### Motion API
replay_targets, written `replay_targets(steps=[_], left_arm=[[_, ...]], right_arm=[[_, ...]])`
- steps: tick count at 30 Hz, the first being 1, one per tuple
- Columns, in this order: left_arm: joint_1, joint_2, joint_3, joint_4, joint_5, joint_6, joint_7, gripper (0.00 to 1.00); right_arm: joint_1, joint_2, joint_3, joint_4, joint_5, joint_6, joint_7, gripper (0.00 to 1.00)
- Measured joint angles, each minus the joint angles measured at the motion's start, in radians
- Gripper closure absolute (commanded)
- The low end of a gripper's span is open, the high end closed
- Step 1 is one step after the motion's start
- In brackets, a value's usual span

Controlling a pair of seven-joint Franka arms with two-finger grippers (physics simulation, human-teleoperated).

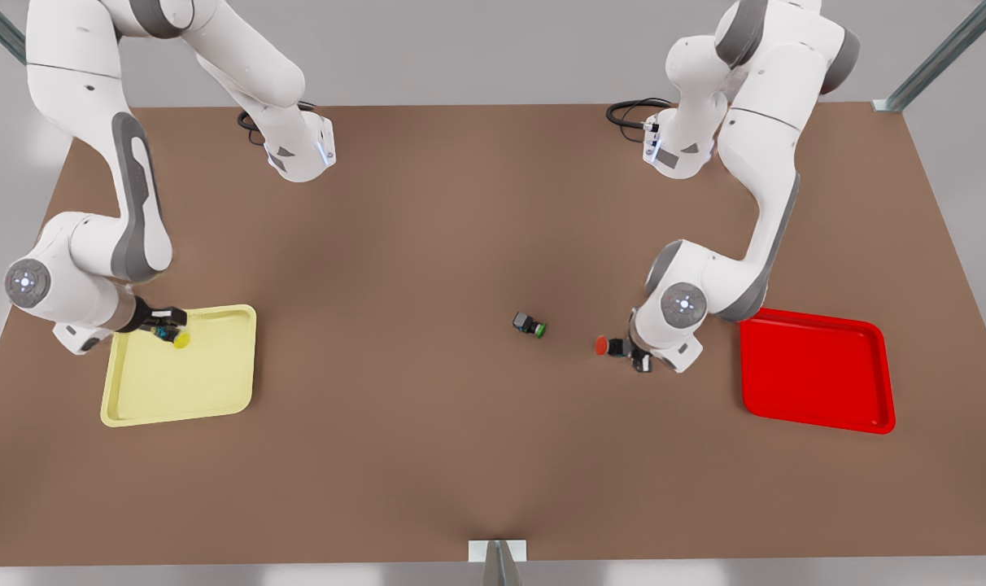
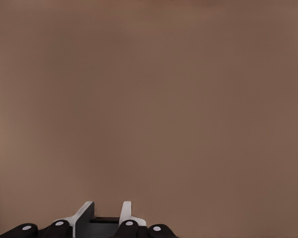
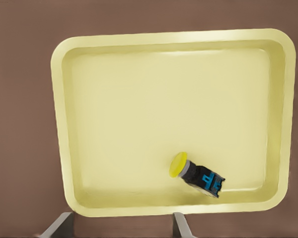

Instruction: Place the switches on the corresponding trays according to their colors

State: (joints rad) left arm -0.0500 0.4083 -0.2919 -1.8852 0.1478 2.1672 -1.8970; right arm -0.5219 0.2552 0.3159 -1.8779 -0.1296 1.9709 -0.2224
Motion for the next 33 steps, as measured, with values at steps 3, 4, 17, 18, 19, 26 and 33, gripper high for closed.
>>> replay_targets(steps=[3, 4, 17, 18, 19, 26, 33], left_arm=[[0.072, -0.082, 0.094, -0.086, 0.0, 0.007, 0.304, 0.48], [0.077, -0.094, 0.141, -0.103, -0.01, 0.016, 0.389, 0.48], [0.1, 0.014, 0.593, -0.196, 0.03, 0.421, 0.902, 0.46], [0.127, 0.039, 0.594, -0.177, 0.03, 0.435, 0.93, 0.16], [0.131, 0.064, 0.592, -0.149, 0.027, 0.444, 0.936, 0.0], [0.131, 0.102, 0.596, -0.064, -0.053, 0.431, 0.949, 0.0], [0.092, -0.27, 0.307, 0.104, -0.033, -0.06, 1.297, 0.0]], right_arm=[[0.002, 0.008, 0.002, 0.124, 0.057, -0.12, -0.033, 0.0], [0.002, -0.001, 0.002, 0.136, 0.068, -0.146, -0.044, 0.0], [0.654, -0.55, -0.421, 0.016, 0.071, -0.299, 0.279, 0.0], [0.643, -0.554, -0.417, 0.007, 0.075, -0.298, 0.281, 0.0], [0.644, -0.554, -0.417, 0.004, 0.076, -0.297, 0.281, 0.0], [0.651, -0.568, -0.42, -0.013, 0.077, -0.303, 0.275, 0.0], [0.652, -0.571, -0.42, -0.018, 0.077, -0.303, 0.272, 0.0]])
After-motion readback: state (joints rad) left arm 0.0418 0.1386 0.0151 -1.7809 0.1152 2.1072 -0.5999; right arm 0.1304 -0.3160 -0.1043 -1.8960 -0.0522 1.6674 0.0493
